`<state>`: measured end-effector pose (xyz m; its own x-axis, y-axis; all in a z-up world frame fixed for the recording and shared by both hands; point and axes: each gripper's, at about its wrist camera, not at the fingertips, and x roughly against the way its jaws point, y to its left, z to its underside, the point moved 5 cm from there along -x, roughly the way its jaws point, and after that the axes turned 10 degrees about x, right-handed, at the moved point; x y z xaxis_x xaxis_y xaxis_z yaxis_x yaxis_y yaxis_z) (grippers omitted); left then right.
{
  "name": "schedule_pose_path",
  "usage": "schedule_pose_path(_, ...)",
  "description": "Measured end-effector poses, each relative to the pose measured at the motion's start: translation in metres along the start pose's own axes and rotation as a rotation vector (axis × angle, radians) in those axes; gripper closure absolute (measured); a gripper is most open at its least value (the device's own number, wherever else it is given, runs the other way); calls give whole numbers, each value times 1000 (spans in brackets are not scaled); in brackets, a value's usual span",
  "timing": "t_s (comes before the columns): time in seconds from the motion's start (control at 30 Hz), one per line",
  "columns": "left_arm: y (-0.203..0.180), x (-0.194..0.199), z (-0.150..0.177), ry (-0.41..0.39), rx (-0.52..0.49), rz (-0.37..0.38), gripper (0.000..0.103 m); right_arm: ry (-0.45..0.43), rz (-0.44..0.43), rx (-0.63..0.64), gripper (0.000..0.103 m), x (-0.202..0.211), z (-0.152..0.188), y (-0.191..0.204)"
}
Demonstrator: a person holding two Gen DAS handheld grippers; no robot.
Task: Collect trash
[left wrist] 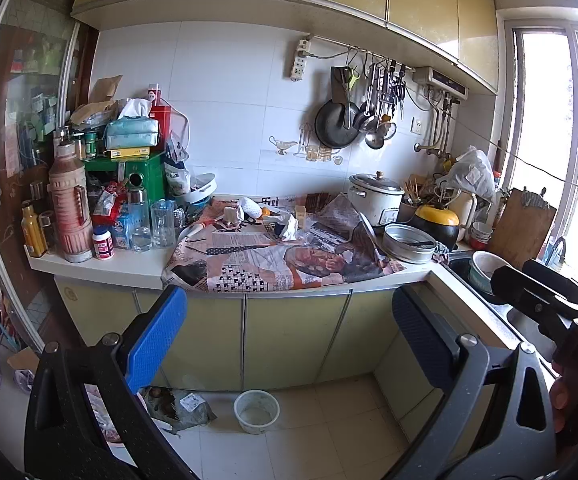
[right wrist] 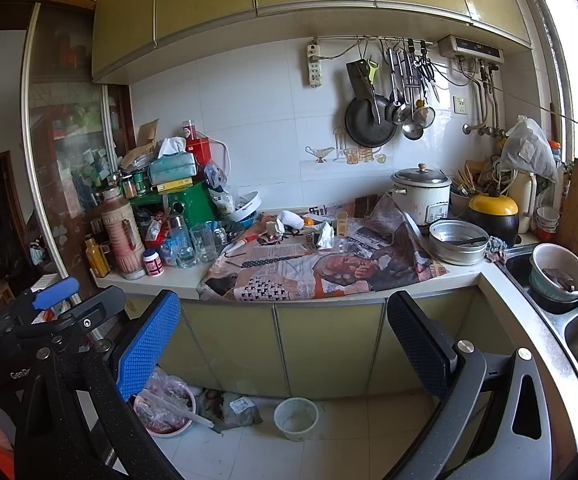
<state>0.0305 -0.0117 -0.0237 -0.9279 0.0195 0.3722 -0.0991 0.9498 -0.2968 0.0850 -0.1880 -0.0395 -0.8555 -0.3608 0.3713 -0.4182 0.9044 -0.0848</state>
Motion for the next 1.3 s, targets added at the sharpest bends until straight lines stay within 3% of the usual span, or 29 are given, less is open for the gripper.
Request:
schedule_pose_path(0.87,7,-7,-1,8,2,-5,0,8,-6,-1,0,-5,-3,5)
schedule_pose_path(1.3,-3,-38,-2,20,13,-78,0,15,-32,3,0,-26,-8,-21)
